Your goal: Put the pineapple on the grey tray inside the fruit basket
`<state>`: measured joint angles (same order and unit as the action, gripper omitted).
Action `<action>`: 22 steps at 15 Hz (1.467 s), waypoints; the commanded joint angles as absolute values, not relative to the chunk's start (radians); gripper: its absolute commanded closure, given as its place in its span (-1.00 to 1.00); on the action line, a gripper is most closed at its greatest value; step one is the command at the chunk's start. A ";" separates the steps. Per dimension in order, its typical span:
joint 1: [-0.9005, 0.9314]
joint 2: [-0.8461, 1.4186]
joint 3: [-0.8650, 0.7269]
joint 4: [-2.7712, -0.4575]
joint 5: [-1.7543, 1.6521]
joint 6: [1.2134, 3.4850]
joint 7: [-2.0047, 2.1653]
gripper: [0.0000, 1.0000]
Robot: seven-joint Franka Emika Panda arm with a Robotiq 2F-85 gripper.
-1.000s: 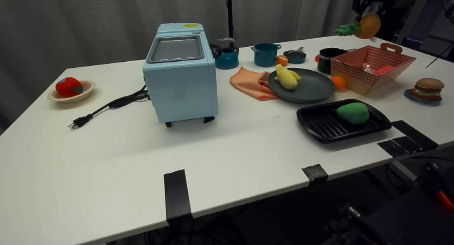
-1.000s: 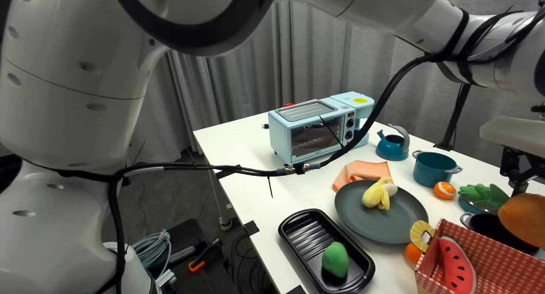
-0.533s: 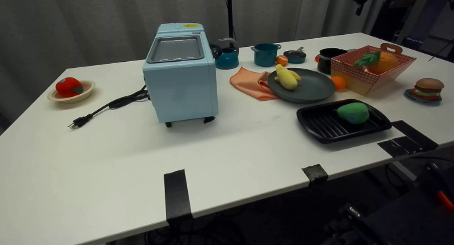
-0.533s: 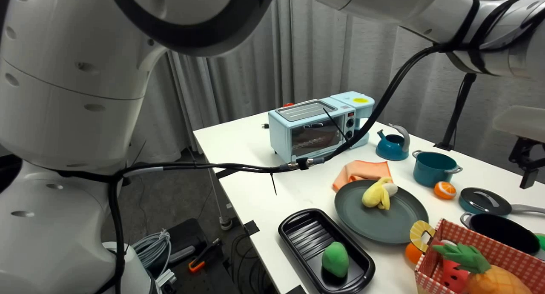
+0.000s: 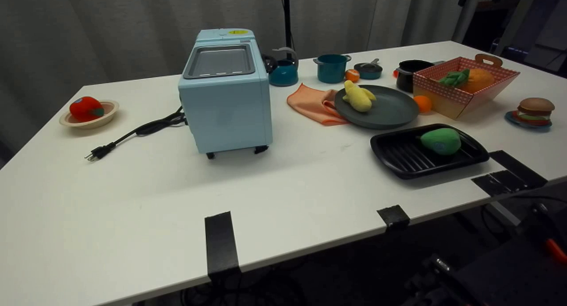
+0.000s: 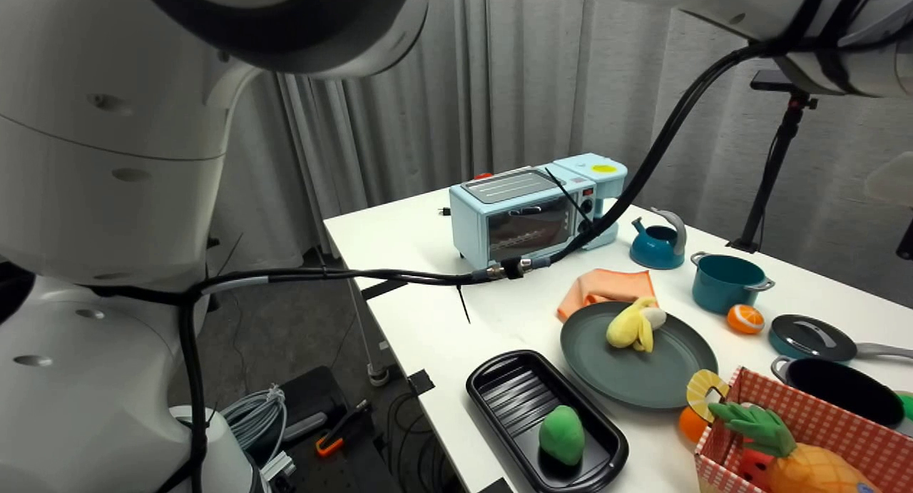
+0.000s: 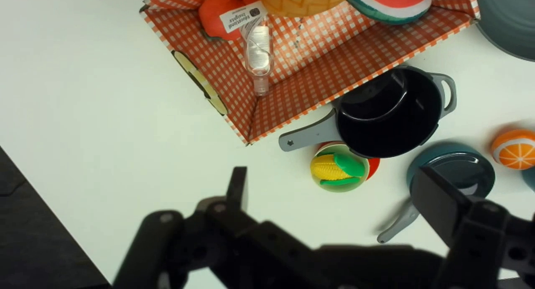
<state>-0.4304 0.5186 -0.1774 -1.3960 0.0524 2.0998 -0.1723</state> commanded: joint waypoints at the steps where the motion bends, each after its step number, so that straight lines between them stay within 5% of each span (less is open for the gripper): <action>1: -0.427 0.511 -0.186 -1.395 0.059 2.094 -0.176 -1.00; 22: -0.425 0.488 -0.188 -1.422 0.061 2.095 -0.176 -1.00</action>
